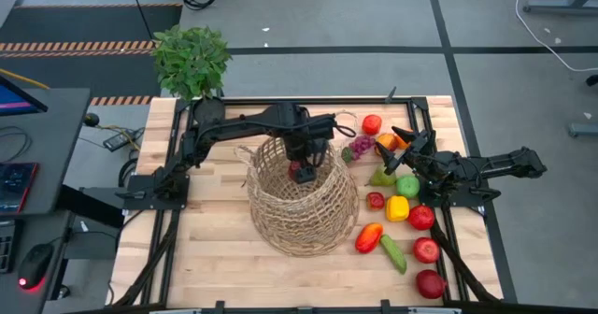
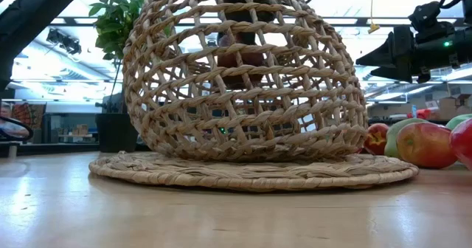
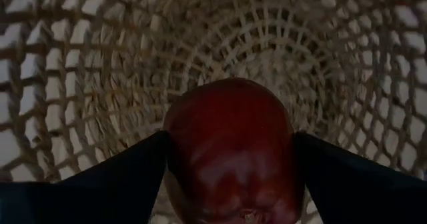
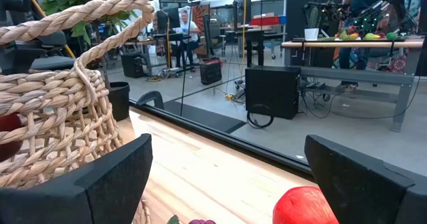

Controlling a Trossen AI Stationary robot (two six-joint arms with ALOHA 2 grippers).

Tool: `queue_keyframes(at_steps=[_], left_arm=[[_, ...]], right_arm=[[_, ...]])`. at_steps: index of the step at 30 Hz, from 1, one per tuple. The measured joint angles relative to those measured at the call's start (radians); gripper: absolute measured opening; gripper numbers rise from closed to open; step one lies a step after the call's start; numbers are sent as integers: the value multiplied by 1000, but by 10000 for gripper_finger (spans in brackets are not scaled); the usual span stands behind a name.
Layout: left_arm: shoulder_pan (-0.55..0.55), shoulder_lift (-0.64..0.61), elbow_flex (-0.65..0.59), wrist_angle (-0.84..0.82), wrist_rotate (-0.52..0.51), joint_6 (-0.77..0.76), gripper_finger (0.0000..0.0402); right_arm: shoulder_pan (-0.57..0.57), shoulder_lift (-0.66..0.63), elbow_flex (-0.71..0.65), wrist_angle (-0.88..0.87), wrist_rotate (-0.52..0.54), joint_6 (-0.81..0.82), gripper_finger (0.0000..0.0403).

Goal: Build produce basket
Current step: Put the dark red apple into the brown basket, then put the yellow mango into the brown basket

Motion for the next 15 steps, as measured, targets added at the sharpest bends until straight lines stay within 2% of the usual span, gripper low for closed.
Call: queue_keyframes(at_steps=[5, 11, 15], left_arm=[[2, 0, 0, 67, 36, -50, 391], [8, 0, 0, 58, 50, -74, 398], [25, -6, 3, -17, 76, -60, 391]], right_arm=[[0, 0, 0, 0, 0, 0, 396], [0, 0, 0, 0, 0, 0, 396], [0, 0, 0, 0, 0, 0, 396]])
